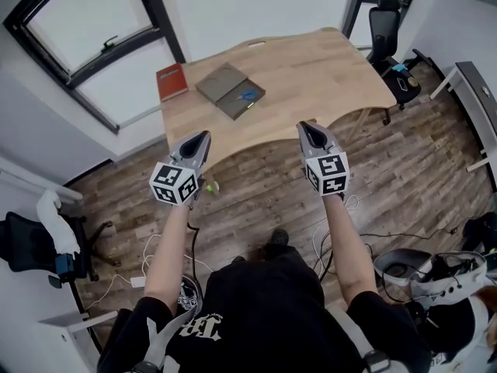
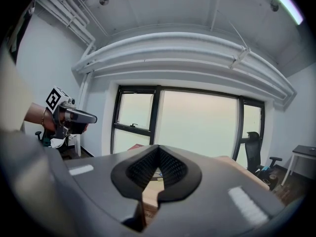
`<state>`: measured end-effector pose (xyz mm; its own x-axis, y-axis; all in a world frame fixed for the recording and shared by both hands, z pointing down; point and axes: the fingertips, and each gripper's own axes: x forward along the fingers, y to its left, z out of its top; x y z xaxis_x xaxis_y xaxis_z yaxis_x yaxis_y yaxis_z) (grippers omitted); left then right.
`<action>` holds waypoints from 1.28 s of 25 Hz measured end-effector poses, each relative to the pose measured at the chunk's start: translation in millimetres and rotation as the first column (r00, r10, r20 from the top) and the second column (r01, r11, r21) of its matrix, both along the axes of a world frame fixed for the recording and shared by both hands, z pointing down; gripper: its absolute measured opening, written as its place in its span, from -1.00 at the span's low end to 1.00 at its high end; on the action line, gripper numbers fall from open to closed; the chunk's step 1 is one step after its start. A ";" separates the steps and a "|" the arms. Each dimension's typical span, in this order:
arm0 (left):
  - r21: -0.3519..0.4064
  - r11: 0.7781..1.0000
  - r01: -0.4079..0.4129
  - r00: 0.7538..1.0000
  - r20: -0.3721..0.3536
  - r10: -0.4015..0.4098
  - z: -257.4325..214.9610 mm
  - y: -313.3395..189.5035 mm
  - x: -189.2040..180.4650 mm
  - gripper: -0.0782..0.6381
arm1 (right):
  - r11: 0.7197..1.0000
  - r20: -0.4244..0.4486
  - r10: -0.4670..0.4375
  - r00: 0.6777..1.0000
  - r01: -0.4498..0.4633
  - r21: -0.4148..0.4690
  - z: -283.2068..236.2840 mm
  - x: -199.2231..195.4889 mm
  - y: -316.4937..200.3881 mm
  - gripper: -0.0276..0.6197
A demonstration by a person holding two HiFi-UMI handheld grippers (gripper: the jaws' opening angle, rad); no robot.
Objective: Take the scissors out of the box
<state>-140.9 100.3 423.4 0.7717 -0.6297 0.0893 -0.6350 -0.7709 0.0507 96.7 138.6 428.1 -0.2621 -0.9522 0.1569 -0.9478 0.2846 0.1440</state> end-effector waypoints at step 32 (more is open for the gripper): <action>-0.044 0.998 0.051 0.999 -0.010 -0.052 32.7 -154.6 98.8 -0.78 | 0.995 0.007 -0.090 0.996 0.090 -0.052 36.2 89.6 -170.6 -0.90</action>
